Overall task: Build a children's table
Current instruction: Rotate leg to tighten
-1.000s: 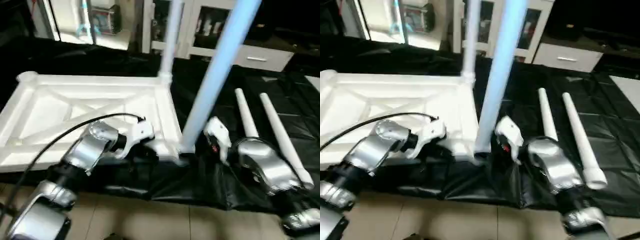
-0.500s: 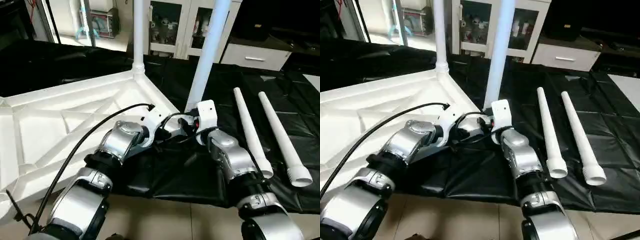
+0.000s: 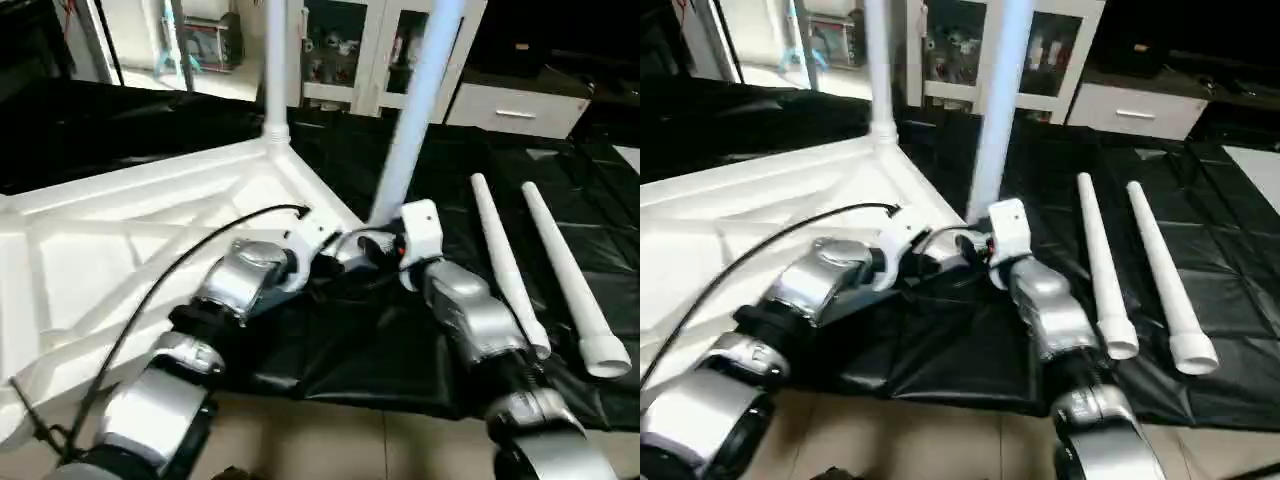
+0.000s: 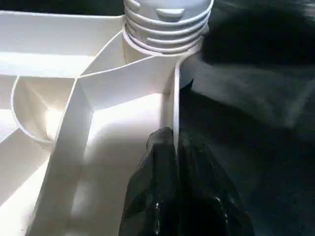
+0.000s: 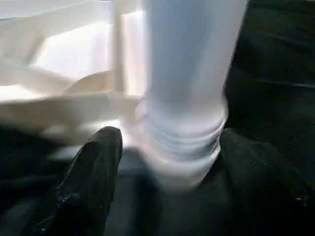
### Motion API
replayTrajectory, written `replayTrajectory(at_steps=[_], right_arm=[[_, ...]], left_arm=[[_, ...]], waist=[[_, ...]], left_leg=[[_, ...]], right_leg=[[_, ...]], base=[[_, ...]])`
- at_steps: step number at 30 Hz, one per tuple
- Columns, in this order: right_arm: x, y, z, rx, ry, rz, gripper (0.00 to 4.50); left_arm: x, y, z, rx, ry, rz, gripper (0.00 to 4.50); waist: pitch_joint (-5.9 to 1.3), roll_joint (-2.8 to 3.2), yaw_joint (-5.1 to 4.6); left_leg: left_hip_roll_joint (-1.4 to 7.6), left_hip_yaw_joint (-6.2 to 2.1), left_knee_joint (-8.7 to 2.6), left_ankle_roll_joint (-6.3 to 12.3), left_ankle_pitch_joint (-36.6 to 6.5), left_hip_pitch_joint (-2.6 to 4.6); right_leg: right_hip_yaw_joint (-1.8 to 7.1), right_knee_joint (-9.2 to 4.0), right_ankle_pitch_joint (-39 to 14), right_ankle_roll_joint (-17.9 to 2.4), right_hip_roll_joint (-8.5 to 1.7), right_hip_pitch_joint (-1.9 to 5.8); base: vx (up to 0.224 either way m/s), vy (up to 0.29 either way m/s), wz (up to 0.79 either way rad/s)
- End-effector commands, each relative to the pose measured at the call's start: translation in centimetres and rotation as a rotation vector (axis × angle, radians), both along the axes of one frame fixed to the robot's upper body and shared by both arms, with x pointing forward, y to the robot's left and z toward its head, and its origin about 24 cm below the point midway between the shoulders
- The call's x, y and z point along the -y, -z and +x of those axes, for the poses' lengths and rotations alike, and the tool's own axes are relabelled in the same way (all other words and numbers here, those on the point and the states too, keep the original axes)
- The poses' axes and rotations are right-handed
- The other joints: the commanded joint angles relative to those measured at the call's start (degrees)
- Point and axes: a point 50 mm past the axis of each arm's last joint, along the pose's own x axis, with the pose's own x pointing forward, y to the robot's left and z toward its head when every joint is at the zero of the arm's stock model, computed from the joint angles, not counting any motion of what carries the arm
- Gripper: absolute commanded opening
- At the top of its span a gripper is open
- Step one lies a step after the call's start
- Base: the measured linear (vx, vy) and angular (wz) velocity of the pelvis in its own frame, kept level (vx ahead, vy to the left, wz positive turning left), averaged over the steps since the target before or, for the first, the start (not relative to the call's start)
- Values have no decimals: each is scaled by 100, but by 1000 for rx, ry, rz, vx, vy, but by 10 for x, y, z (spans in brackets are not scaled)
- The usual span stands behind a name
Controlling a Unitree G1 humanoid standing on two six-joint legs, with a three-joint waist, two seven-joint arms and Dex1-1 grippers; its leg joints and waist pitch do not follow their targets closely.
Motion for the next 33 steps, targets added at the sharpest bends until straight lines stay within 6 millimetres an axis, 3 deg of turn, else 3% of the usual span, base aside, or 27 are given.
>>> replayTrajectory(at_steps=[1, 2, 9, 10, 13, 15, 16, 19, 26, 30, 33], right_arm=[[7, -14, 0, 35, -42, 18, 373], [9, -15, -1, 37, -44, 16, 377], [39, -27, -15, 44, -226, -34, 440], [47, -28, -24, 38, -332, -69, 447], [54, -28, -31, 24, -424, -100, 447], [58, -28, -37, 7, -481, -109, 447], [61, -28, -42, -14, -529, -109, 447], [62, -28, -46, -31, -590, -126, 447], [56, -27, -50, -50, -700, -117, 447], [52, -28, -53, -62, -773, -106, 447], [51, -27, -53, -67, -790, -112, 420]], left_arm=[[-1, 7, -6, -15, 41, -16, 0], [-2, 7, -7, -14, 46, -16, 0], [-9, 14, -23, -65, 231, 0, 0], [-13, 16, -29, -92, 296, 13, 0], [-16, 17, -35, -114, 360, 26, 0], [-17, 15, -41, -122, 443, 23, 0], [-17, 13, -49, -147, 530, 8, 0], [-16, 8, -62, -192, 646, -22, 0], [-20, 8, -60, -191, 641, 24, 0], [-22, 6, -61, -194, 647, 27, 0], [-23, 5, -62, -198, 651, 29, 0]], waist=[[-359, -48, 38], [-350, -40, 43], [-340, -37, 90], [-344, -37, 90], [-336, -39, 105], [-326, -61, 120], [-329, -44, 142], [-320, -53, 163], [-299, -39, 191], [-318, -27, 199], [-336, -39, 204]], left_leg=[[360, -229, -478, 46, -1506, 64], [363, -204, -460, 76, -1500, 111], [370, -190, -450, 194, -1350, 95], [372, -189, -448, 181, -1352, 95], [388, -188, -449, 197, -1391, 103], [401, -190, -456, 200, -1424, 106], [413, -201, -459, 177, -1447, 118], [421, -185, -466, 139, -1468, 131], [419, -202, -485, -45, -1845, 166], [415, -204, -484, -39, -1737, 148], [410, -198, -469, 11, -1544, 133]], right_leg=[[240, -481, -1478, -942, -402, 228], [247, -482, -1417, -1032, -392, 185], [251, -466, -1318, -1122, -397, 215], [245, -467, -1324, -1148, -397, 214], [243, -455, -1276, -1199, -388, 213], [246, -464, -1380, -1205, -407, 213], [247, -454, -1424, -1196, -417, 211], [255, -449, -1471, -1233, -413, 191], [259, -504, -1950, -1102, -414, 143], [257, -470, -1651, -1155, -408, 168], [255, -429, -1356, -1237, -411, 196]], base=[[0, 0, 0], [0, 0, 0], [0, 0, 0], [0, 0, 0], [0, 0, 0], [0, 0, 0], [0, 0, 0], [0, 0, 0], [0, 0, 0], [0, 0, 0], [0, 0, 0]])
